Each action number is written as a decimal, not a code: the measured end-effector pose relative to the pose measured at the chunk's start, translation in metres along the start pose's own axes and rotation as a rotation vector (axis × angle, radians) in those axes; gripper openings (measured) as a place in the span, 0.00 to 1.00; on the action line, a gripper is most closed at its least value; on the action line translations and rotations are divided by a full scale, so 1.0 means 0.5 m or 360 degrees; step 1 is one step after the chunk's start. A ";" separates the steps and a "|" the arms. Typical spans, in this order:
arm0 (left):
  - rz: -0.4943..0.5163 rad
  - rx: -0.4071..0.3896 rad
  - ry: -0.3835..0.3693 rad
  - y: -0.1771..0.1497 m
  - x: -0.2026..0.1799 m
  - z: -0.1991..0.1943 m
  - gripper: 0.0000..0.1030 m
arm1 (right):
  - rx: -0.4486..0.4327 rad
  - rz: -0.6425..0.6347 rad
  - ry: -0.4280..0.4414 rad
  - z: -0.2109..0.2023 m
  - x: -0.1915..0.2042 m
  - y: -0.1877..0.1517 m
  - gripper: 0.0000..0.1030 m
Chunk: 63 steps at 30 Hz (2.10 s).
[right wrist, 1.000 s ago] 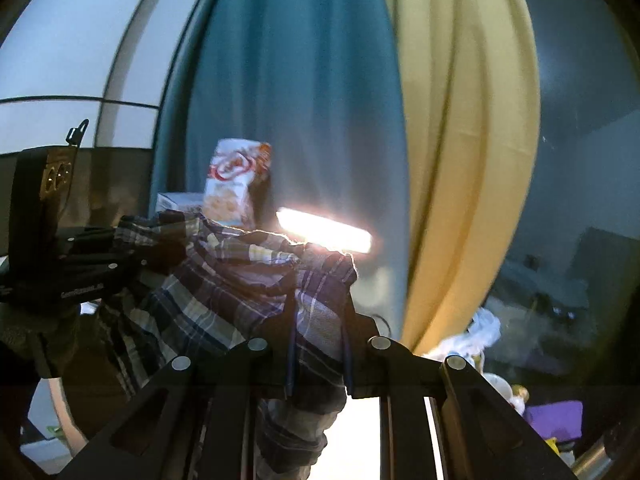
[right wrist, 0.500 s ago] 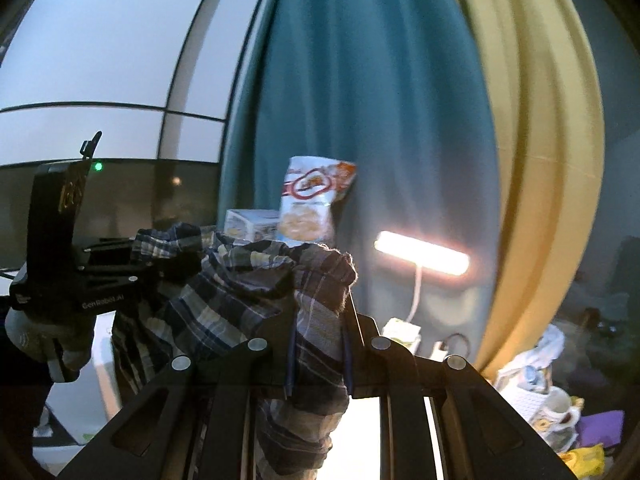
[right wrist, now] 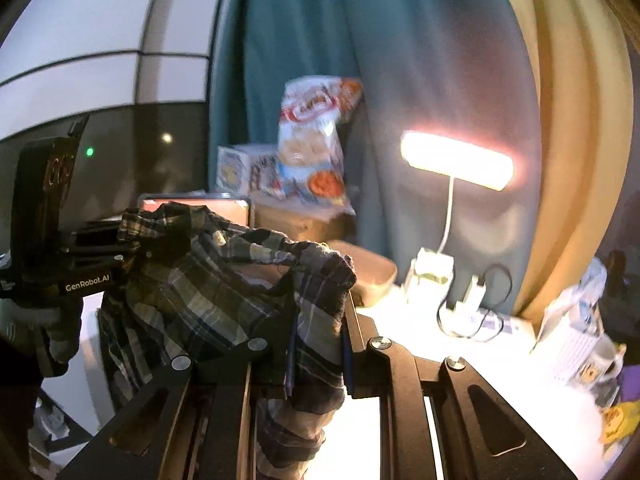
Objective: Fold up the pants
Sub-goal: 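Lift the plaid pants with both tools and fold them in half, then lower the folded pants onto the desk and open both tools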
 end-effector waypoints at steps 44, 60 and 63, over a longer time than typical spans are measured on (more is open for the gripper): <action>-0.0247 0.0599 0.0143 -0.143 0.152 0.324 0.48 | 0.0612 0.0393 0.0198 0.406 -0.085 -0.266 0.25; -0.0347 0.0523 0.0224 -0.115 0.182 0.270 0.66 | 0.0694 0.0432 0.0027 0.373 -0.125 -0.289 0.71; -0.0272 0.0488 0.0295 -0.110 0.174 0.258 0.67 | 0.0695 0.0436 -0.0007 0.348 -0.137 -0.293 0.71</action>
Point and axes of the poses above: each gripper's, at about its wrist camera, not at the fingertips, and z roughly the way its jaws point, x to its left, y to its top, the point moved 7 cm from there along z, roughly the way its jaws point, and after that the axes turned 11 degrees about -z, right-handed, at the moved point
